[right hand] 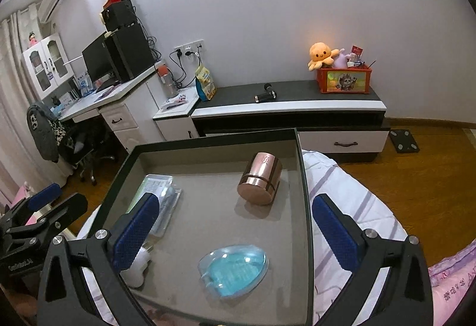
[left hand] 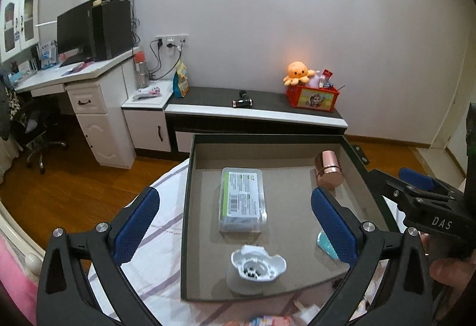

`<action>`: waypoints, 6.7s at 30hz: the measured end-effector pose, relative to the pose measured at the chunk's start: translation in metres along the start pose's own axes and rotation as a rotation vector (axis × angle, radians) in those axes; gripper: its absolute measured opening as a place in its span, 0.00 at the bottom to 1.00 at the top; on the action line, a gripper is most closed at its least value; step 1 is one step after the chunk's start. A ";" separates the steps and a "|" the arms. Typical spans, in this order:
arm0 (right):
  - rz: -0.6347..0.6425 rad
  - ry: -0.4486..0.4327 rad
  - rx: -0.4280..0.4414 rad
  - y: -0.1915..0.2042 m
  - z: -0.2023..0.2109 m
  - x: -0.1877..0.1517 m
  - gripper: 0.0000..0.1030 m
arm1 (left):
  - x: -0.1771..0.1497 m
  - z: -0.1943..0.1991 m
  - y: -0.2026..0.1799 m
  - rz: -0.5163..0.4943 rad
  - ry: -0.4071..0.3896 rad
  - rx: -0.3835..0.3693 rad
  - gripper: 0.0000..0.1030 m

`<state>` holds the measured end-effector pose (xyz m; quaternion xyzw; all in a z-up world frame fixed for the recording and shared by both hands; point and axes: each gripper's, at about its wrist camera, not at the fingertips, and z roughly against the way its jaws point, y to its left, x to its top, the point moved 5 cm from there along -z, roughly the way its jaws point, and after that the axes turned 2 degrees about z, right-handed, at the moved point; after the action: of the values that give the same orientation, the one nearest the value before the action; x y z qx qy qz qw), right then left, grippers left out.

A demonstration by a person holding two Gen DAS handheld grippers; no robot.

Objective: Organize rigid objects
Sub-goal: 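Withdraw both tools from the box back toward the remaining items, then grasp the glass bottle with the left tool while the right tool grasps the white astronaut figure, then carry the bottle and astronaut into the pink box and release both, then withdraw both tools from the box toward the remaining toys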

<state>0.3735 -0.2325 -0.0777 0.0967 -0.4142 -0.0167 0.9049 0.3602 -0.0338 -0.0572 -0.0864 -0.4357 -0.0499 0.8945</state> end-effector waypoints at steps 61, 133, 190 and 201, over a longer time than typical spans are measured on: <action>0.084 -0.013 0.028 0.054 0.166 -0.151 1.00 | -0.150 0.166 0.022 0.060 -0.069 0.037 1.00; 0.082 0.068 0.198 0.049 0.098 -0.116 0.71 | -0.110 0.078 0.011 0.012 0.047 -0.056 0.73; 0.020 -0.102 -0.023 0.016 0.072 -0.017 1.00 | -0.024 0.064 0.006 0.038 -0.103 -0.018 1.00; 0.055 -0.174 -0.038 0.029 0.133 -0.035 1.00 | -0.039 0.115 0.009 0.057 -0.144 -0.014 1.00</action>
<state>0.2490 -0.2215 -0.0139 0.0665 -0.4934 -0.0082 0.8672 0.2486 -0.0020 -0.0190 -0.1085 -0.4961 -0.0209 0.8612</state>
